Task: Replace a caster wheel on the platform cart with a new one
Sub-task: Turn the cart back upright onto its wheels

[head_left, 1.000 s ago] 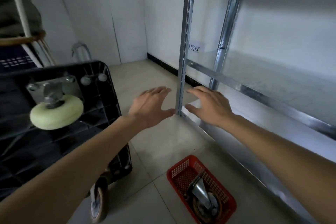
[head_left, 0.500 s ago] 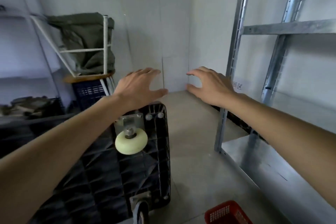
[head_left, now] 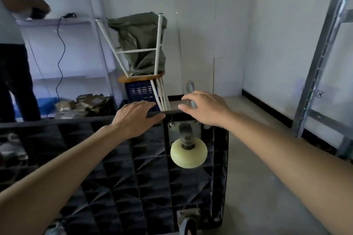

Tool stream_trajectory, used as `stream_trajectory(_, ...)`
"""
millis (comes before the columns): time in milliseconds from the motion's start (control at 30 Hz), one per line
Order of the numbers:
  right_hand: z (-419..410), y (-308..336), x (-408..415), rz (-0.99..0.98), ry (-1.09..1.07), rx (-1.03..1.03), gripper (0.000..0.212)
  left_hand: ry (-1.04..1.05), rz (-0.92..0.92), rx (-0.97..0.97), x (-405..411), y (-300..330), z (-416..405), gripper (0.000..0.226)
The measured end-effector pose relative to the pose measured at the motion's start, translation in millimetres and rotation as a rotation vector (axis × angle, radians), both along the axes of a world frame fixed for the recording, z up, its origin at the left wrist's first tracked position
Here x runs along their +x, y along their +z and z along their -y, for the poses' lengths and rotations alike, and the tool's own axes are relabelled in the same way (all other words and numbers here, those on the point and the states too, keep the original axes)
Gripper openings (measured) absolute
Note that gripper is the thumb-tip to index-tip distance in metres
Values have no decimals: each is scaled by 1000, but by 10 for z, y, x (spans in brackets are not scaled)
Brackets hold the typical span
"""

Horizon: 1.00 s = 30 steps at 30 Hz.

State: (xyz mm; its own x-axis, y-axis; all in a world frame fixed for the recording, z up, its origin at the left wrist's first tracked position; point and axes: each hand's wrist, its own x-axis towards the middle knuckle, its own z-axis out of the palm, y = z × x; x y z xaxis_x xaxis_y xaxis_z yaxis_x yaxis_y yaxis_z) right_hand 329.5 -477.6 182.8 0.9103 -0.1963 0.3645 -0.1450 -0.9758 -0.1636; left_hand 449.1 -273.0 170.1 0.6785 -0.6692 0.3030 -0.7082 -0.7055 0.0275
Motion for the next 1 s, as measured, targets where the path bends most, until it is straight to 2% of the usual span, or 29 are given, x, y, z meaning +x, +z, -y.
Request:
stream_trajectory(100, 99, -72, 243, -41, 23, 16, 55, 2, -2, -38, 194, -61, 99, 73)
stream_trajectory(200, 225, -76, 431, -101, 52, 17, 52, 2, -96, -106, 370, -111, 234, 75)
stream_trajectory(433, 438, -93, 652, -294, 77, 192, 59, 58, -304, 93, 458, -55, 376, 67)
stream_trajectory(633, 477, -187, 759, -409, -176, 264, 77, 114, -360, 121, 417, 15, 385, 76)
stream_trajectory(867, 213, -196, 391, -392, -238, 226, 78, 119, -385, 180, 99, 99, 204, 74)
stream_trajectory(1000, -73, -167, -49, -361, -249, 225, 81, 98, -434, 206, -312, 115, -54, 84)
